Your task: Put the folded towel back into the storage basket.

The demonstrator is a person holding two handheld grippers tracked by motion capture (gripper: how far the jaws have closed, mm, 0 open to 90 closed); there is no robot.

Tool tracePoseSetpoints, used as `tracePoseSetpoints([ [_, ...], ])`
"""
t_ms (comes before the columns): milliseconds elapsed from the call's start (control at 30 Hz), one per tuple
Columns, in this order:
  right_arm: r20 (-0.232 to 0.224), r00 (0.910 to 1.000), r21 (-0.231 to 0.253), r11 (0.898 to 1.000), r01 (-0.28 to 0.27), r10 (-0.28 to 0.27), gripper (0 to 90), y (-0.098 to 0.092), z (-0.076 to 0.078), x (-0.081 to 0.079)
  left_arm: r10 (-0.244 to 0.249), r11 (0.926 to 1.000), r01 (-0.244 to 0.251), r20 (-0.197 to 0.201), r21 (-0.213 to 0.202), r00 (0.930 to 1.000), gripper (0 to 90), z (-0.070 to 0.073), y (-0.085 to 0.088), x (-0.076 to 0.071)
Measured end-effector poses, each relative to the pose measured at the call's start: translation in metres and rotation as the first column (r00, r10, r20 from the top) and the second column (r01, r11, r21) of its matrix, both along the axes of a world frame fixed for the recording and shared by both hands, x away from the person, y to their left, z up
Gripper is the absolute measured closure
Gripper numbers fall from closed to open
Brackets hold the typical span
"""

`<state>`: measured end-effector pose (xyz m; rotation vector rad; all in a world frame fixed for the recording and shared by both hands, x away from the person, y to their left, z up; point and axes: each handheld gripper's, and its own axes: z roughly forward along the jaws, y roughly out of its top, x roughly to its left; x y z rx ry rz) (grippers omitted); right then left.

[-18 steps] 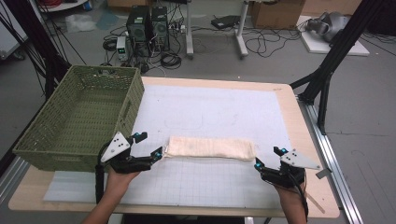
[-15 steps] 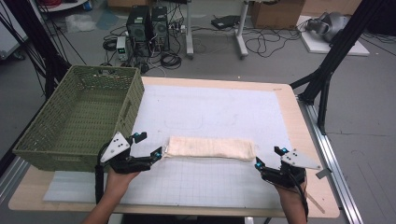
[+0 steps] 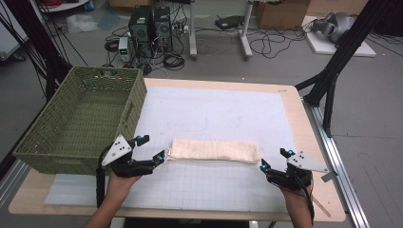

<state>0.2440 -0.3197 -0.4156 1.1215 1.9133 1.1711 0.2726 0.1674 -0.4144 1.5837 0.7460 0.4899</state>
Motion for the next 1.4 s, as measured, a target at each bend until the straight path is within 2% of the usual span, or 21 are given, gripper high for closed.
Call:
tracePoseSetpoints([
  [233,-0.006,1.0000,0.001,1.000,-0.003,0.003,20.0,0.001,0.000,0.000,-0.013,0.9999,0.013,-0.006,0.010,0.9999,18.8,0.000,0.000,0.001],
  [500,-0.009,1.0000,-0.002,1.000,-0.001,0.001,20.0,0.001,-0.001,0.000,-0.025,0.9997,0.025,-0.021,0.000,0.9995,19.7,0.001,0.000,0.004],
  [700,-0.009,0.9999,-0.008,1.000,-0.006,0.005,20.0,0.001,-0.001,0.001,-0.040,0.9990,0.041,-0.030,0.018,0.9987,19.8,0.000,-0.004,0.005],
  [800,-0.011,0.9999,-0.007,1.000,-0.005,0.005,20.0,0.000,-0.001,0.001,-0.044,0.9988,0.045,-0.042,0.017,0.9981,19.2,0.001,-0.006,0.008],
  [900,-0.011,0.9999,-0.007,1.000,-0.004,0.004,20.0,0.000,-0.001,0.001,-0.062,0.9980,0.062,-0.068,-0.003,0.9958,18.7,0.000,-0.008,0.008],
  [1000,-0.012,0.9999,-0.004,1.000,-0.003,0.003,20.0,0.000,-0.001,0.001,-0.072,0.9974,0.072,-0.076,0.000,0.9945,18.5,-0.001,-0.011,0.010],
  [1133,-0.014,0.9999,-0.011,1.000,-0.007,0.007,20.0,0.000,-0.002,0.000,-0.088,0.9961,0.087,-0.113,-0.015,0.9896,18.4,0.000,-0.015,0.015],
  [1167,-0.015,0.9999,-0.012,1.000,-0.006,0.005,20.0,0.000,-0.002,0.000,-0.091,0.9958,0.091,-0.121,-0.008,0.9884,18.5,0.000,-0.019,0.019],
  [1400,-0.016,0.9998,-0.005,1.000,-0.010,0.010,20.0,-0.001,-0.002,0.000,-0.086,0.9961,0.088,-0.135,0.005,0.9870,19.8,0.004,-0.029,0.034],
])
